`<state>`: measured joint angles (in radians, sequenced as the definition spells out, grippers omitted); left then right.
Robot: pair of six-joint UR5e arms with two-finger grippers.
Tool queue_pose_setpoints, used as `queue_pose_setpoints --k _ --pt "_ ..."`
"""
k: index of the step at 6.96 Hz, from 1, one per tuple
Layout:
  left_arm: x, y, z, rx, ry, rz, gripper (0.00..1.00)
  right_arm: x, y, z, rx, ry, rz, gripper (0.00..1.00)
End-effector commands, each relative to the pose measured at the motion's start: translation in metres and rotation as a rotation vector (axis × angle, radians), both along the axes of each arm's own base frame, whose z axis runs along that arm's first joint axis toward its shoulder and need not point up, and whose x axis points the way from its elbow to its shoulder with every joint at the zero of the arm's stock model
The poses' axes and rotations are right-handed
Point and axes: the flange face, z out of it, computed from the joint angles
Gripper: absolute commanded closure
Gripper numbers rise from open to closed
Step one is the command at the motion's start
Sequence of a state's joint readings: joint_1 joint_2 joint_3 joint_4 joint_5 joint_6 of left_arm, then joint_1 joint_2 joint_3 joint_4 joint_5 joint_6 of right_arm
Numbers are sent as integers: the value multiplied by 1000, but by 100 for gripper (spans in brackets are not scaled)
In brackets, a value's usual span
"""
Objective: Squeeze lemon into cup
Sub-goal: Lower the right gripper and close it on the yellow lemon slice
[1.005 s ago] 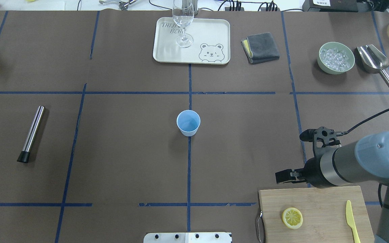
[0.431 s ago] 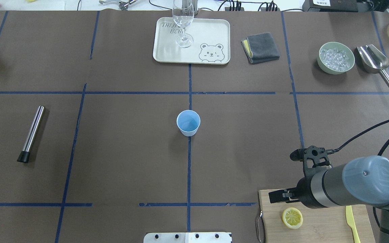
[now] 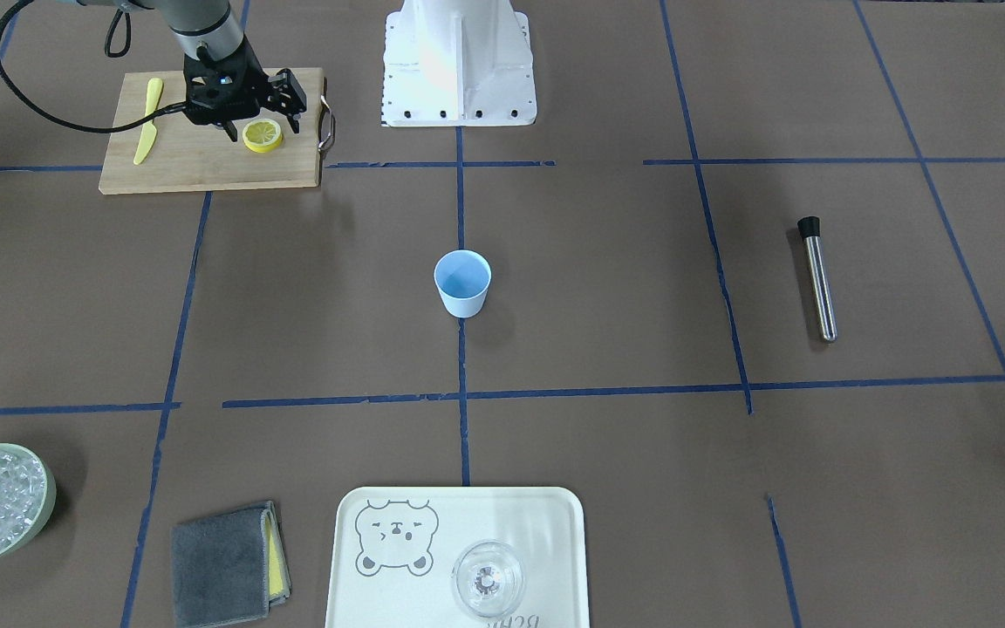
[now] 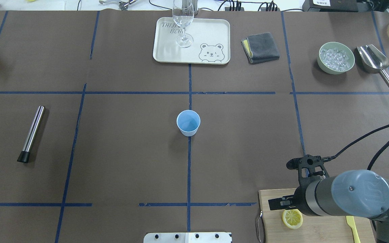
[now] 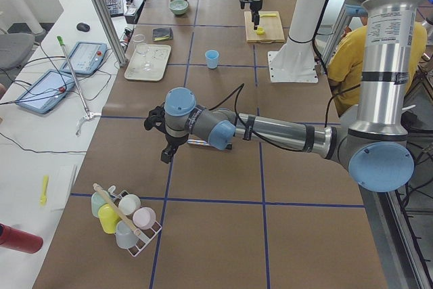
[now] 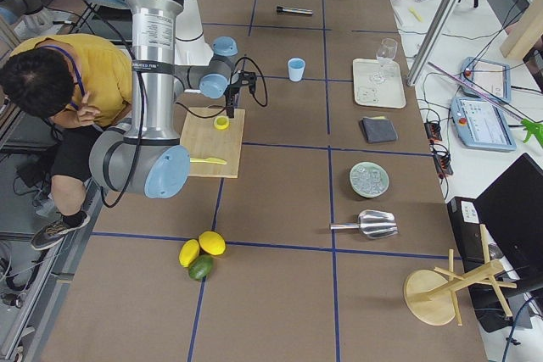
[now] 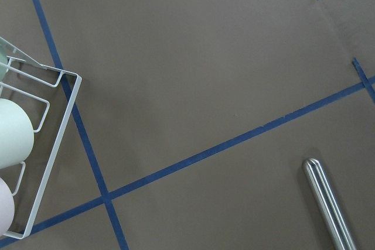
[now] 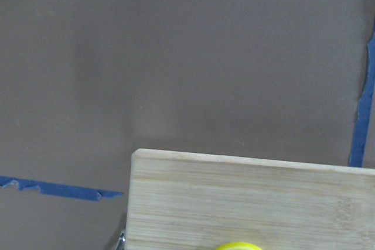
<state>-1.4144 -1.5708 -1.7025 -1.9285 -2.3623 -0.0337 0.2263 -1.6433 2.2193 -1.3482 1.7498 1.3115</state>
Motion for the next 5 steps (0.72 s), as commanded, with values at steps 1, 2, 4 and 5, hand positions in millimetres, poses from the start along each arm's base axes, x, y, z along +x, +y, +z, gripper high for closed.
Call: queue_pose_setpoints --k 1,2,4,5 --pt "-1 6 9 6 2 -1 0 -7 14 6 12 22 -24 1" --pt "-1 6 9 9 1 0 0 -14 24 14 31 44 -34 1" --pt "-1 7 7 11 4 0 0 -22 32 24 51 69 -38 4" --pt "-1 7 6 14 4 0 0 -22 32 25 51 72 -38 9"
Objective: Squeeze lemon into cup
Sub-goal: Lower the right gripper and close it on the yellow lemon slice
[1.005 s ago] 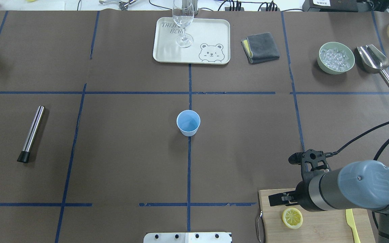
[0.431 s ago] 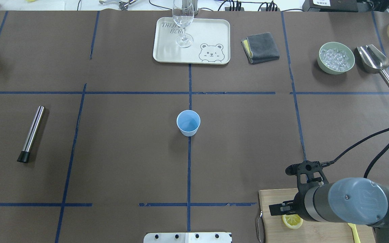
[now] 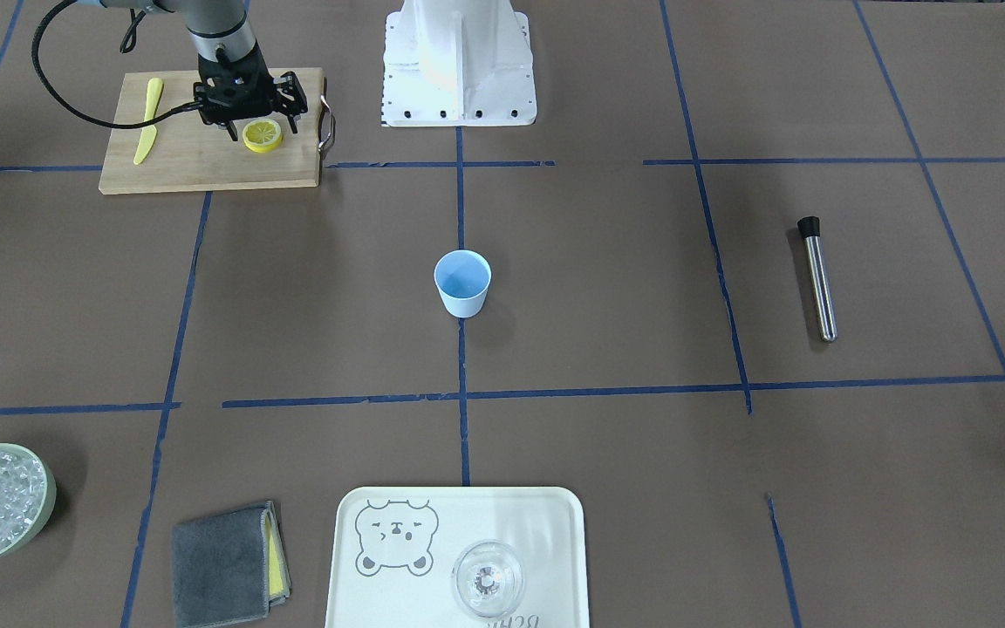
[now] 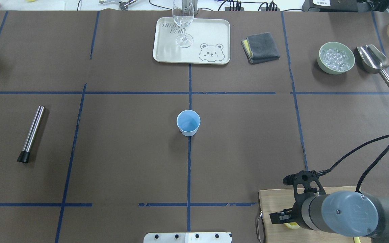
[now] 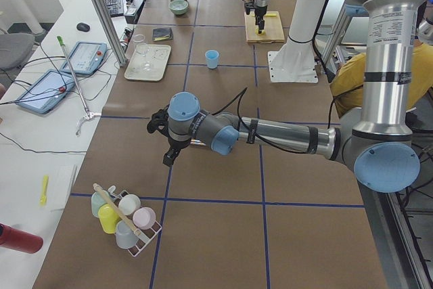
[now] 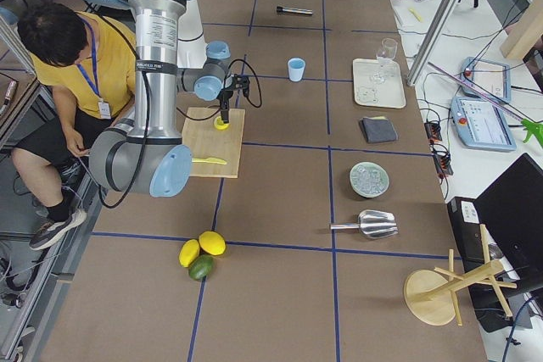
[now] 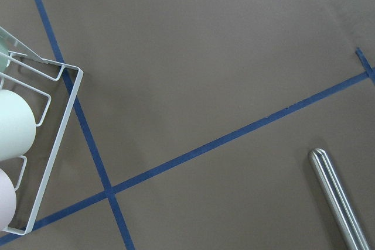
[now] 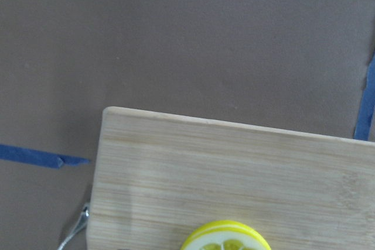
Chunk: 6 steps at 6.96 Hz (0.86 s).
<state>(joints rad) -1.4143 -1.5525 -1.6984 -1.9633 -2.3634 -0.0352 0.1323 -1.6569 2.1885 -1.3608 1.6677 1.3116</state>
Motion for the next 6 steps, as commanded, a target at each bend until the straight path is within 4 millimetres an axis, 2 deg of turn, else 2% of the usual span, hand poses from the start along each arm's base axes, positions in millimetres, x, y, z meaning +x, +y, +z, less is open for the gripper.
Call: queue_pose_setpoints --k 1,4,6 --pt "0 0 -2 4 1 0 0 -1 2 4 3 23 -1 19" --pt "0 0 -3 7 1 1 0 -1 2 3 1 20 0 38" --pt "0 1 -3 7 1 1 0 0 1 3 0 22 1 42"
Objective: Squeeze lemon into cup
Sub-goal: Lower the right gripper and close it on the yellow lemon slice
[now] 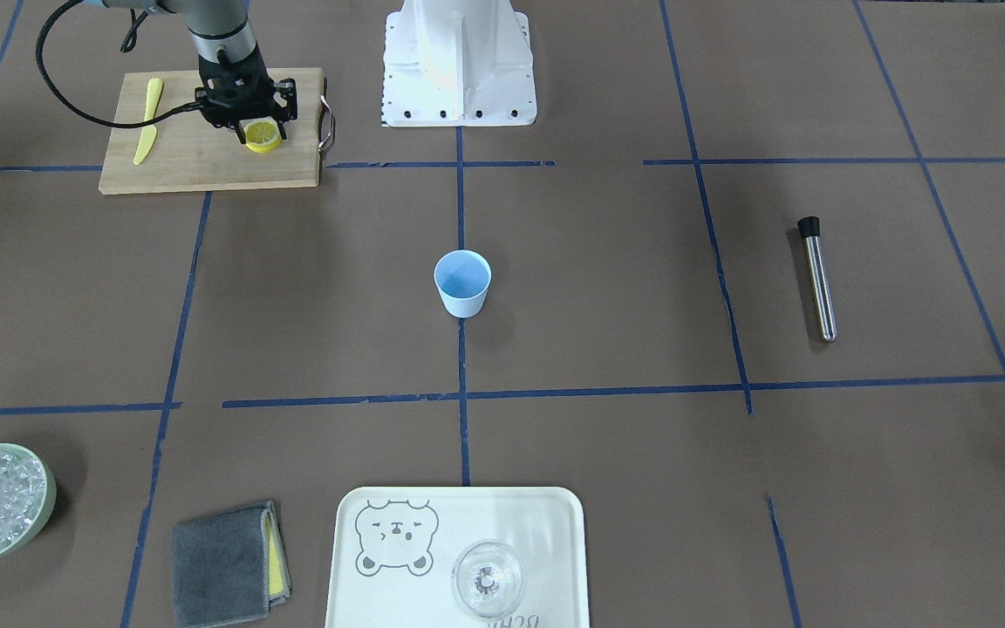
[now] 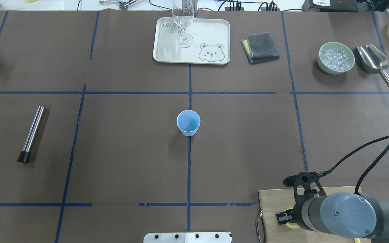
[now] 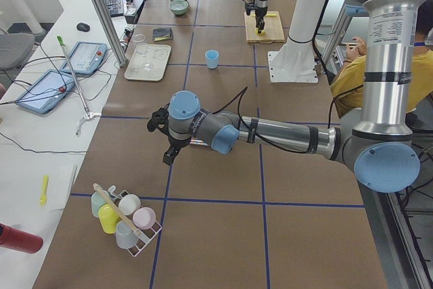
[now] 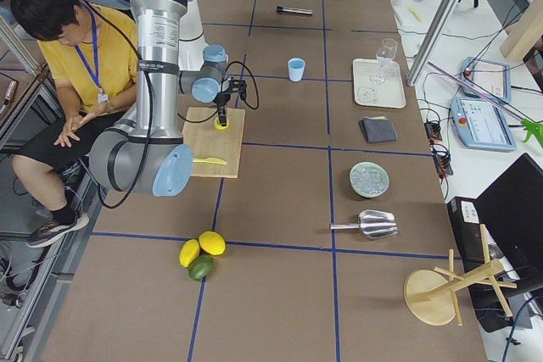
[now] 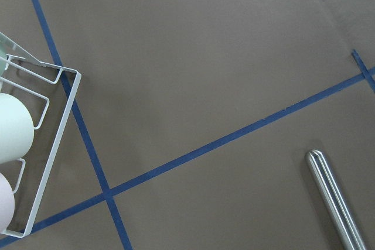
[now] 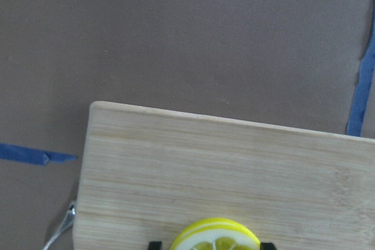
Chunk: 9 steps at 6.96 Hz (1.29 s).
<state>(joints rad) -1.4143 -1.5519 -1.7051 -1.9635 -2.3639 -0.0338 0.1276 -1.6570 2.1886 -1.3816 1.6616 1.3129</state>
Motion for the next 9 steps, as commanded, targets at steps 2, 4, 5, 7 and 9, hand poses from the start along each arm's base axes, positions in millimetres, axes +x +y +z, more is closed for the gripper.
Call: queue_pose_setpoints --k 2,4,5,7,9 --pt "-1 0 0 0 0 -1 0 1 -1 -1 -2 -2 1 42" --pt "-1 0 0 0 0 -1 0 5 -4 -3 -3 -5 9 20" --pt "-1 0 0 0 0 -1 0 8 -3 6 -4 24 8 14" --pt "-1 2 0 0 0 -1 0 4 2 12 -7 39 -3 12" --pt "-1 2 1 -2 0 -1 0 -2 5 9 -13 31 -12 12"
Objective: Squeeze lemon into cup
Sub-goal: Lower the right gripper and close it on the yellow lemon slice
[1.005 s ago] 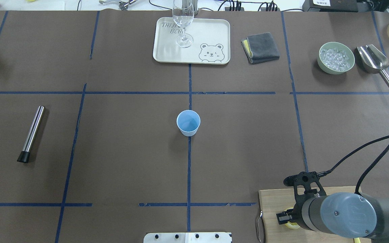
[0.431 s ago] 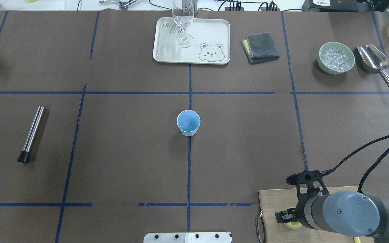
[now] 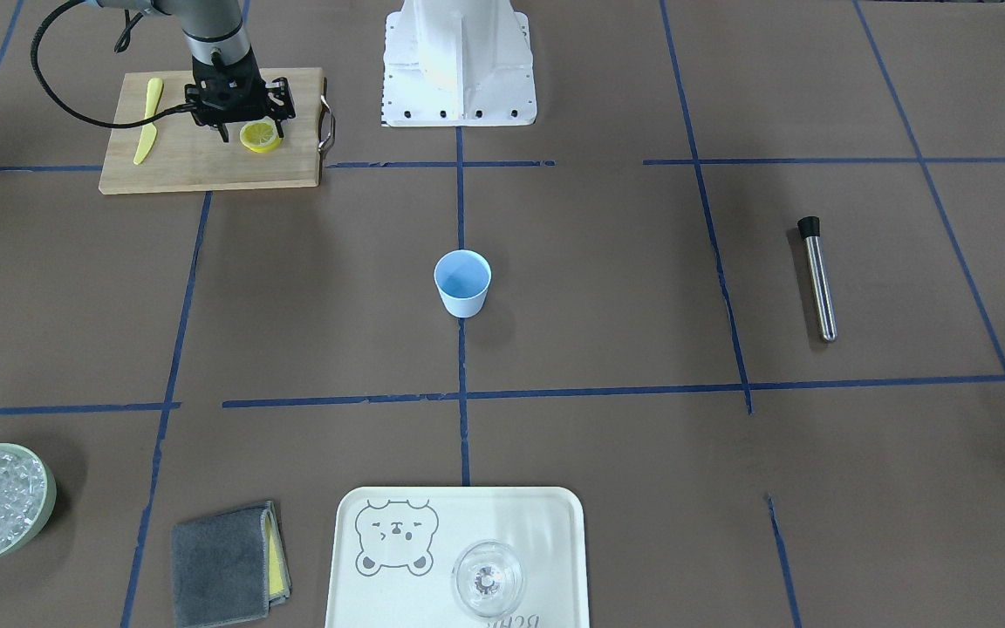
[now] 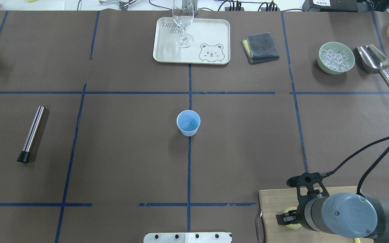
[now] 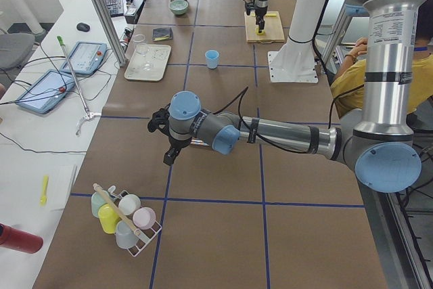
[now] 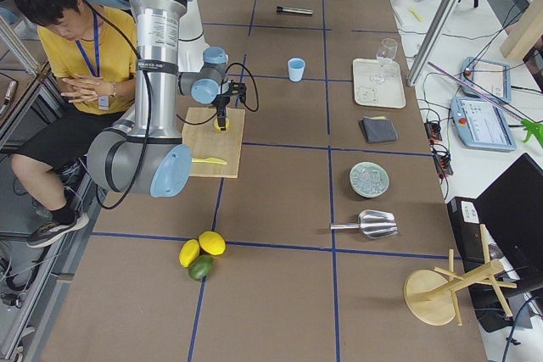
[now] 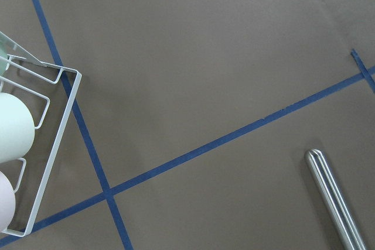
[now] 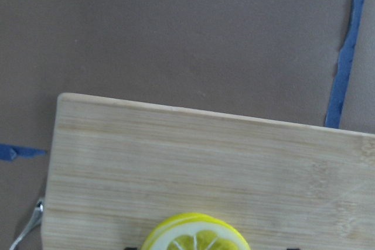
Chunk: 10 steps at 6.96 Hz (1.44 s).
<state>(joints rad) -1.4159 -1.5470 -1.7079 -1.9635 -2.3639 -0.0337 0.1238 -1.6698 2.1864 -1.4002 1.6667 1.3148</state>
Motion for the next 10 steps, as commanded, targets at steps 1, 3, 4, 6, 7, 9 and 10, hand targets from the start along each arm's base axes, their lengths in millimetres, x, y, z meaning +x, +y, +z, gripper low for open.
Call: queue_pose_setpoints --k 1,3,4,6,7,9,10 --pt "-1 0 0 0 0 -2 0 -5 4 2 -7 4 -7 12" --pt "-2 0 -3 6 1 -3 0 -6 4 3 -7 5 -4 31" --pt "-2 1 -3 6 1 -3 0 -5 4 4 -21 7 18 57" --pt "-2 1 -3 6 1 -3 0 -5 4 0 -25 -2 26 85" --pt "-1 1 -3 6 1 -2 0 0 2 -7 -25 -16 30 86" --pt "-1 2 -3 6 1 -2 0 3 2 -11 -24 -23 31 85" --pt "-1 1 -4 8 1 -2 0 6 1 -16 -24 -33 33 85"
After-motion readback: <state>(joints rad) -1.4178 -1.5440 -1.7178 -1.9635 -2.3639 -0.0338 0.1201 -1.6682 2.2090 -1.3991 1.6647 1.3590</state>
